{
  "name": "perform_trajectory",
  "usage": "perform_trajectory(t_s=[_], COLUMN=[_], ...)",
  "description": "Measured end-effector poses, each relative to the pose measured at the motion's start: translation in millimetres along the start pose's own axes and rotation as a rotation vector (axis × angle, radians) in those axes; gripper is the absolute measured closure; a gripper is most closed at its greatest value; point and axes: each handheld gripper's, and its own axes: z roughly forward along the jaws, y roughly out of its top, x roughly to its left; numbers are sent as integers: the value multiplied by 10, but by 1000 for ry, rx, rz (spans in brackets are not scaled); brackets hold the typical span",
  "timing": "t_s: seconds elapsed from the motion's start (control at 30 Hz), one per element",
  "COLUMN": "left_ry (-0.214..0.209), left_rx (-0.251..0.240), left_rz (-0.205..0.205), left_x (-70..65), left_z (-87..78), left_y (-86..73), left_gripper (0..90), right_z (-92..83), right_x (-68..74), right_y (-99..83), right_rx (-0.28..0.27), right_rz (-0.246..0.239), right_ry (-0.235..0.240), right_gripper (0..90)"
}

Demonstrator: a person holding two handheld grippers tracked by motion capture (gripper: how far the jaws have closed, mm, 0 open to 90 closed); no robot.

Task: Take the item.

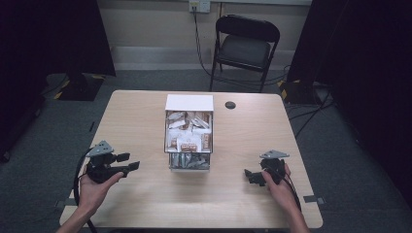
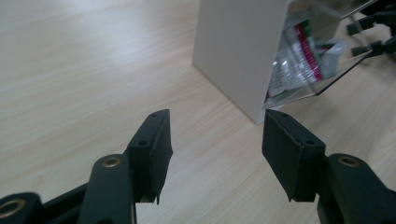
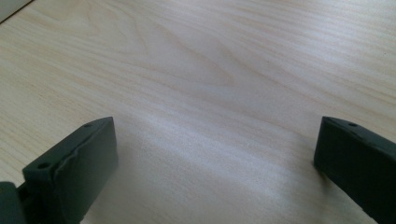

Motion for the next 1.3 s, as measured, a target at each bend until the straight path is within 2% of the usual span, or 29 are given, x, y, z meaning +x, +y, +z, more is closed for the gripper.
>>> perform_trajectory(t_s=[0.1,0.23,0.37,0.43,0.67,0.93,1.17,1.23,1.3], left_ry=[-27,-68,-93,-110,-130,-150,-232,-252,-274], left_rx=[-23,-64,-75,-86,-117,-190,-234,-237,-232], left_rz=[42,49,84,84,148,155,187,189,211], left_x=[-65,-119,-171,-191,-335,-413,-575,-611,-662], left_z=[-45,-101,-137,-135,-147,-250,-230,-205,-161], left_y=[79,171,257,295,532,753,940,986,1038], left_gripper=[444,458,468,477,510,515,569,578,585], right_z=[0,0,0,0,0,0,0,0,0], right_x=[0,0,-1,0,0,0,0,-1,0], right_y=[0,0,0,0,0,0,0,0,0], right_rx=[0,0,0,0,0,0,0,0,0], right_rz=[0,0,-1,0,0,0,0,-1,0], right_ry=[0,0,0,0,0,0,0,0,0], right_gripper=[0,0,0,0,0,0,0,0,0])
